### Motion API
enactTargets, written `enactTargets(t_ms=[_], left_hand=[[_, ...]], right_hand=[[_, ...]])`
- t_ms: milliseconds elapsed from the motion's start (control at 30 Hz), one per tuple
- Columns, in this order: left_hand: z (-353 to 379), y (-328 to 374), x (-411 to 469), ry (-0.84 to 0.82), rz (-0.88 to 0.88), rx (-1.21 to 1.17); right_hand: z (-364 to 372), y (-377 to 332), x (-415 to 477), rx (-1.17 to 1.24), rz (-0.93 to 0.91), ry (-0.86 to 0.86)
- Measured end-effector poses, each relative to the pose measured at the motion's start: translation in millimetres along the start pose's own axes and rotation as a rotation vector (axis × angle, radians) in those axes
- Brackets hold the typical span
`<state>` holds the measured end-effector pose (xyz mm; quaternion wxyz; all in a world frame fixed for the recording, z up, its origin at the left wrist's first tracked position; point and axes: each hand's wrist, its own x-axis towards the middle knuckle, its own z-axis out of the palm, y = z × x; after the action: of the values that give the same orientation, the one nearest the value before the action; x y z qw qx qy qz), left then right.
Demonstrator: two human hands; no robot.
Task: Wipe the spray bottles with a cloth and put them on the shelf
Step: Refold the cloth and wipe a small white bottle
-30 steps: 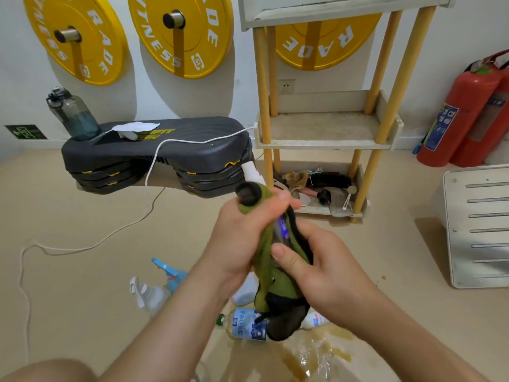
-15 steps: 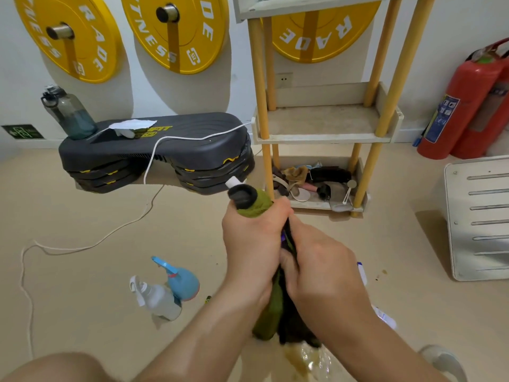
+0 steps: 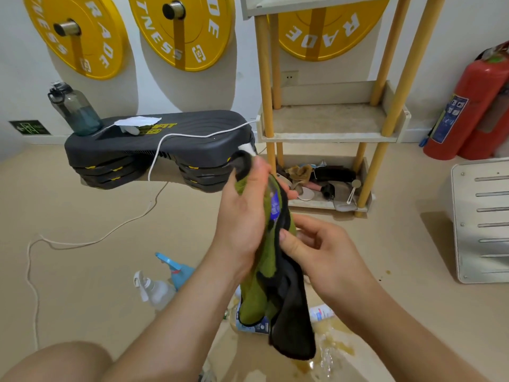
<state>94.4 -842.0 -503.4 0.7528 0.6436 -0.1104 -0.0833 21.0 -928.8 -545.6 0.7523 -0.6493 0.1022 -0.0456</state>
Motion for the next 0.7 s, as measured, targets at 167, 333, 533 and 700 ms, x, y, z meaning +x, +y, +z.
enactTargets(t_ms=[167,333,533,700], left_hand=[[5.2,-29.8,-11.5,-0.194,-0.033,0.131],[-7.2,-46.1,-7.0,-0.15,-0.163,0.203],[-6.3,-40.9,-6.4,-0.438,0.032,0.604],[-8.3,-32.4,-8.3,-0.464,0.0,0.529]], right_hand=[[-6.4,4.4,-3.7,-0.55,-0.222,0.335],[-23.3,-18.7,-6.4,-1.027,-0.097,-0.029],[-41.8,-50.5,-0.7,-0.581,-0.205,0.138],[-42.3,-29.1,7.3,-0.12,-0.111,0.214]])
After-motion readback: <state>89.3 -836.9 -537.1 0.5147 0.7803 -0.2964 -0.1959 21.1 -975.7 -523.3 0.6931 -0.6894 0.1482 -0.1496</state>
